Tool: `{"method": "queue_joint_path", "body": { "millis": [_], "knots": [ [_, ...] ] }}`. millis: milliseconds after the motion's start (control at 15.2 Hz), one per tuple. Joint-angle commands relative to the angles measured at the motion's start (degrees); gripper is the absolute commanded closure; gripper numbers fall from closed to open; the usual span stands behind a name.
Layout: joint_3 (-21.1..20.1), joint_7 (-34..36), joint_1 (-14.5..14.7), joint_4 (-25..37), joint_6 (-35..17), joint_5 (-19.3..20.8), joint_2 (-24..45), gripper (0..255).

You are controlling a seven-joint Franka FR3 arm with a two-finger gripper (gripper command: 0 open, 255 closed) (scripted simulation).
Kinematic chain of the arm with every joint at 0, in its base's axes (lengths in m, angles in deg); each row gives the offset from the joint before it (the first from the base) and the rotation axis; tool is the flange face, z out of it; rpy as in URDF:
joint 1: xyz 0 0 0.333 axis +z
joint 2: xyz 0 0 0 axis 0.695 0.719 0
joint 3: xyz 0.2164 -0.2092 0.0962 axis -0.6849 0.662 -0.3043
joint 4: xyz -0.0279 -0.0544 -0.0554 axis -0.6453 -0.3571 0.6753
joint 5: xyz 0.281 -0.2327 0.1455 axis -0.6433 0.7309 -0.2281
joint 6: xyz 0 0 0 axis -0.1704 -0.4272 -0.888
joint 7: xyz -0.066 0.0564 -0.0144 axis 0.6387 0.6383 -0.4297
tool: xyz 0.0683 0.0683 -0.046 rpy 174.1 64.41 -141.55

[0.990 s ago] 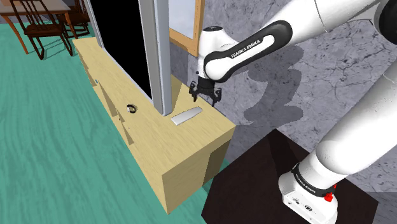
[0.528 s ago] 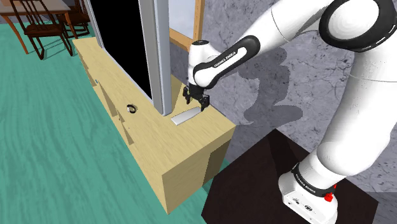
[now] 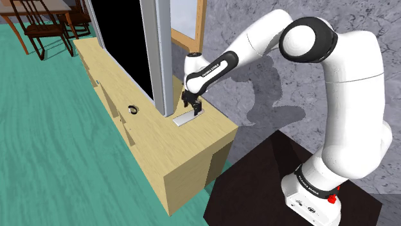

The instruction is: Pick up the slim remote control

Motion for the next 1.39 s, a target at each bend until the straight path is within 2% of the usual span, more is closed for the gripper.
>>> {"method": "queue_joint_path", "body": {
  "millis": [0, 528, 594, 1320],
  "knots": [
    [0.5, 0.9, 0.3, 1.1, -0.7, 0.1, 1.7, 0],
    [1.4, 1.4, 0.9, 2.2, -3.6, 1.0, 5.8, 0],
    [1.4, 1.4, 0.9, 2.2, -3.7, 1.0, 5.7, 255],
    [1.2, 1.2, 0.7, 1.8, -2.8, 0.7, 4.5, 255]
  ]
}}
